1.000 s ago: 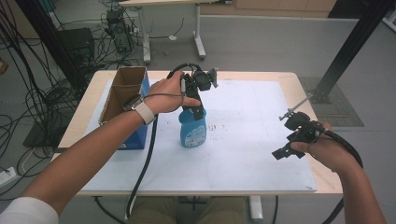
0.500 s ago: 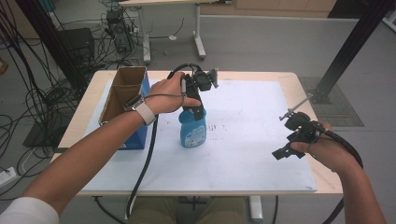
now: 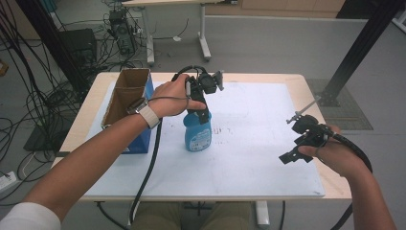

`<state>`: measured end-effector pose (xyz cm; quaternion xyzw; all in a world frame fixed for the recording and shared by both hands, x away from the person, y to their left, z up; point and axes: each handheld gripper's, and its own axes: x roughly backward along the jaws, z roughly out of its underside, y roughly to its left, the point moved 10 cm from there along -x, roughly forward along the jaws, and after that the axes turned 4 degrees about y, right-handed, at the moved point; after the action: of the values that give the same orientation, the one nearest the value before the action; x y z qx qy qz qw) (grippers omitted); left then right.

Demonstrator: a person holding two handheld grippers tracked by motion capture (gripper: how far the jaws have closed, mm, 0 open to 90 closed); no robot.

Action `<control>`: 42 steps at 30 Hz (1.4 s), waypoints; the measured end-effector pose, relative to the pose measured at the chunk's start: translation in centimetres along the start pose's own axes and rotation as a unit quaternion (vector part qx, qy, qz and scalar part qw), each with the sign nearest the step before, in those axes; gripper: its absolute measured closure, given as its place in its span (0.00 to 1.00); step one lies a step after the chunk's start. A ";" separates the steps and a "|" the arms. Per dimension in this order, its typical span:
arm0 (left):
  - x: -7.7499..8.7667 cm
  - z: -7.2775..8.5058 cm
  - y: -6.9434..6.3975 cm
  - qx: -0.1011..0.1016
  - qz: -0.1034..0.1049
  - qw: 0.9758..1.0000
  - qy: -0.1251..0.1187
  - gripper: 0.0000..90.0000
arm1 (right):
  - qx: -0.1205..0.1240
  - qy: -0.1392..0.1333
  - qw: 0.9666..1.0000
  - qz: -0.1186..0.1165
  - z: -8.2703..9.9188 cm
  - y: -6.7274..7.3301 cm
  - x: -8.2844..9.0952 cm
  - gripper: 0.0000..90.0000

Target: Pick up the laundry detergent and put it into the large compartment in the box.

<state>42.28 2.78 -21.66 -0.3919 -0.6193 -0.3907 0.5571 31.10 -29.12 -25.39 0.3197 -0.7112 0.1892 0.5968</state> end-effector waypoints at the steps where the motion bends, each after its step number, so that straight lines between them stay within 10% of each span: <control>1: -0.1 0.0 0.0 0.003 0.000 1.000 -0.002 0.10 | 0.000 0.000 1.000 0.000 0.0 0.0 0.0 0.12; 42: -4.0 -0.6 0.0 -0.006 0.012 1.000 0.019 0.16 | -0.007 -0.001 1.000 -0.006 0.6 -0.3 -0.6 0.12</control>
<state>42.81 1.99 -25.58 -0.3952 -0.6017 -0.3950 0.5708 30.91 -29.59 -26.11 0.3202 -0.7112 0.1803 0.5993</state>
